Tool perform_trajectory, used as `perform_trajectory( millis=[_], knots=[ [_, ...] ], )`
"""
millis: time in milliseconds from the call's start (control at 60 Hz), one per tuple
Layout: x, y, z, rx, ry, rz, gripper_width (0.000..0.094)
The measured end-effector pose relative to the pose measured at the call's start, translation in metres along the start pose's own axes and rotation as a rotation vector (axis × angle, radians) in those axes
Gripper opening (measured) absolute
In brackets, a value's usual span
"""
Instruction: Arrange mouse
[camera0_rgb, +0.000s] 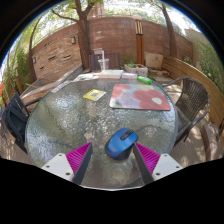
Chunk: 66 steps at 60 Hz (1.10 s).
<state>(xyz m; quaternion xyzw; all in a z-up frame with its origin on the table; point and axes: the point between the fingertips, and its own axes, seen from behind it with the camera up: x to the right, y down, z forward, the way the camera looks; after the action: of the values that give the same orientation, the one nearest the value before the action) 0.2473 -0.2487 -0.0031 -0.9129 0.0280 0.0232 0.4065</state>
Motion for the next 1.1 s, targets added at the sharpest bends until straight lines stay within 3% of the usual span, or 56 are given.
perform_trajectory(
  millis=[167, 217, 300, 500, 600, 700, 933, 1017, 1100],
  knots=[
    [0.006, -0.019, 0.03, -0.017, 0.021, 0.012, 0.0782],
    [0.011, -0.017, 0.037, -0.038, 0.044, 0.014, 0.0724],
    [0.019, -0.021, 0.043, -0.042, 0.094, 0.014, 0.0533],
    [0.025, -0.027, 0.04, -0.059, 0.146, -0.057, 0.0389],
    [0.004, -0.047, 0.026, -0.033, 0.119, -0.081, 0.0374],
    [-0.036, -0.099, -0.007, 0.055, 0.044, -0.101, 0.0375],
    [-0.061, -0.279, -0.047, 0.325, -0.06, -0.088, 0.0375],
    [-0.026, -0.315, -0.021, 0.345, -0.046, -0.043, 0.0372],
    [0.02, -0.318, 0.03, 0.31, -0.009, -0.013, 0.0371]
  ],
)
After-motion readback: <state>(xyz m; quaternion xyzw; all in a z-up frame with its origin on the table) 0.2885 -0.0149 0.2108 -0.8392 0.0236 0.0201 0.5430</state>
